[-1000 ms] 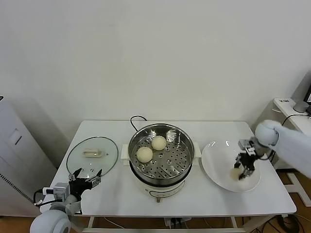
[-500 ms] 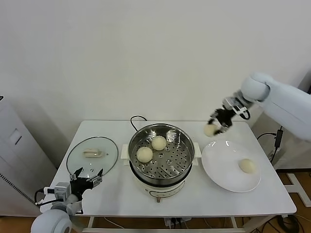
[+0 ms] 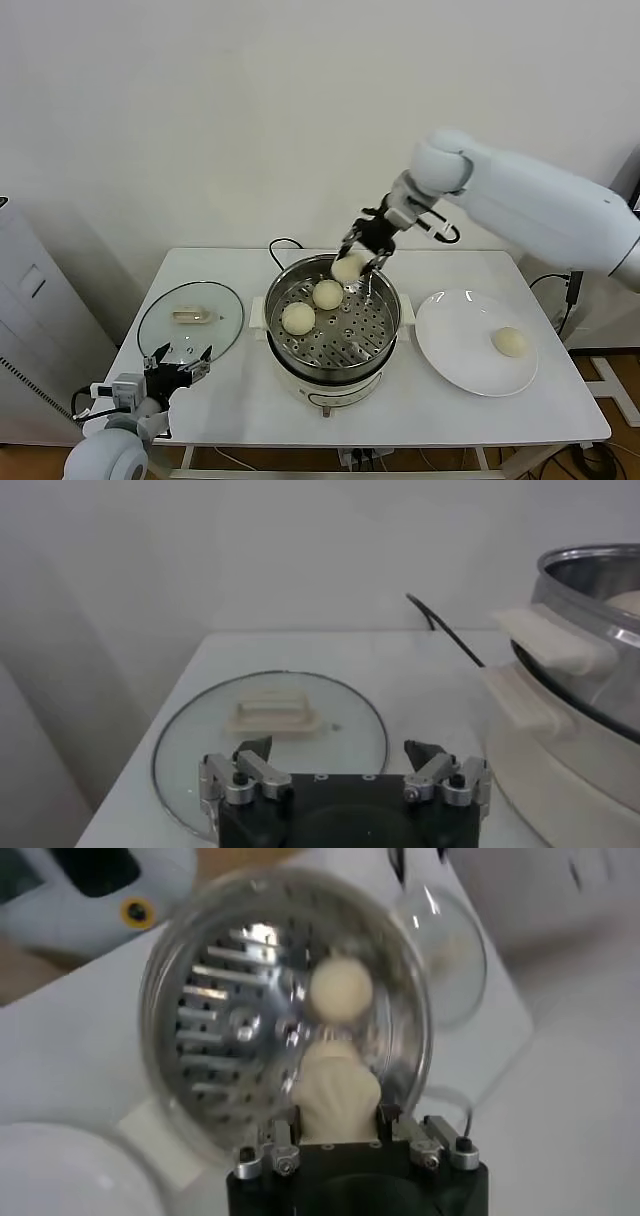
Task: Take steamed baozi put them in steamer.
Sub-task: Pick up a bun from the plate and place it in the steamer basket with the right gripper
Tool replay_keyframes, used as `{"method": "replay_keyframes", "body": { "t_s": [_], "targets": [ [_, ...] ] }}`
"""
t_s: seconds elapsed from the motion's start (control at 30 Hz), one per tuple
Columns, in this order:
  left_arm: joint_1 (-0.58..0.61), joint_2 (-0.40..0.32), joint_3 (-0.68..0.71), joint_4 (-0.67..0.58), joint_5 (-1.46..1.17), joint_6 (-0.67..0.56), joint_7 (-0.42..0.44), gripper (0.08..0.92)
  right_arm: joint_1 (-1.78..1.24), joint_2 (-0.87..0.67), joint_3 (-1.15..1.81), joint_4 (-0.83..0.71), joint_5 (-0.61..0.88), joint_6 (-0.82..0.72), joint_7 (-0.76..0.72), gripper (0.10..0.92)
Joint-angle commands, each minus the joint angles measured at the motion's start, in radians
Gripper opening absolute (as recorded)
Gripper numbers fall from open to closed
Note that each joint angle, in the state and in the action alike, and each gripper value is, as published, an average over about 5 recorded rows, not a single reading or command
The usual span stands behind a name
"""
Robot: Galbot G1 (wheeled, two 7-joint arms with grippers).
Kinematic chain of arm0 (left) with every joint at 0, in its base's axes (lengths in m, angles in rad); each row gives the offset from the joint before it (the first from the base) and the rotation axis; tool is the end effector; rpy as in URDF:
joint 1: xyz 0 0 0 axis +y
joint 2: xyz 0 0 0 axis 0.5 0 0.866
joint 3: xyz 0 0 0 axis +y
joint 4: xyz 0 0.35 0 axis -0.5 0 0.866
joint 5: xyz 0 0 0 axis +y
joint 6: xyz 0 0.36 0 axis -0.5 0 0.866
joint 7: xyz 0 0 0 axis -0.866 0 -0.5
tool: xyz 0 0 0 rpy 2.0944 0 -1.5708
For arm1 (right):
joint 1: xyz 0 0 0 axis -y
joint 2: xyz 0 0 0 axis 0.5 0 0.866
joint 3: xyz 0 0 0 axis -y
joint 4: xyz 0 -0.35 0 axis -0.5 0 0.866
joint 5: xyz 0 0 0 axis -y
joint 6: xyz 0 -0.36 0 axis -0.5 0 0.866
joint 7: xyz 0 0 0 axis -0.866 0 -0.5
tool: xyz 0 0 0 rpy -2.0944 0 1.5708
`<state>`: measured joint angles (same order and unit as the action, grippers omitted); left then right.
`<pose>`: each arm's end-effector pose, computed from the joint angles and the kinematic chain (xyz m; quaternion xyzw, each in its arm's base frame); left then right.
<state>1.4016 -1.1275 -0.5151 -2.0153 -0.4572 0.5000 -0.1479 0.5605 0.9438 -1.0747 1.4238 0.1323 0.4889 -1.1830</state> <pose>0.2432 0.0812 -0.2793 -0.0281 -0.9739 -0.0162 0.2246 0.5350 0.0520 0.0100 -0.6913 0.2594 -0.6724 0.0509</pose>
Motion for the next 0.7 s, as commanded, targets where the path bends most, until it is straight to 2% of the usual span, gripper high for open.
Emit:
{"method": "replay_keyframes", "body": {
  "t_s": [0.03, 0.5, 0.7],
  "targets": [
    [-0.002, 0.0, 0.0, 0.003, -0.001, 0.001, 0.0, 0.823, -0.012, 0.048, -0.033, 0.143, -0.066, 0.173, 0.014, 0.474],
    [-0.004, -0.003, 0.003, 0.005, -0.002, 0.001, 0.002, 0.823, -0.155, -0.01, -0.015, 0.216, -0.357, 0.284, -0.034, 0.475],
    [-0.006, -0.004, 0.006, 0.006, -0.002, 0.003, 0.003, 0.823, -0.215, 0.007, 0.019, 0.202, -0.417, 0.294, -0.032, 0.475]
  ]
}}
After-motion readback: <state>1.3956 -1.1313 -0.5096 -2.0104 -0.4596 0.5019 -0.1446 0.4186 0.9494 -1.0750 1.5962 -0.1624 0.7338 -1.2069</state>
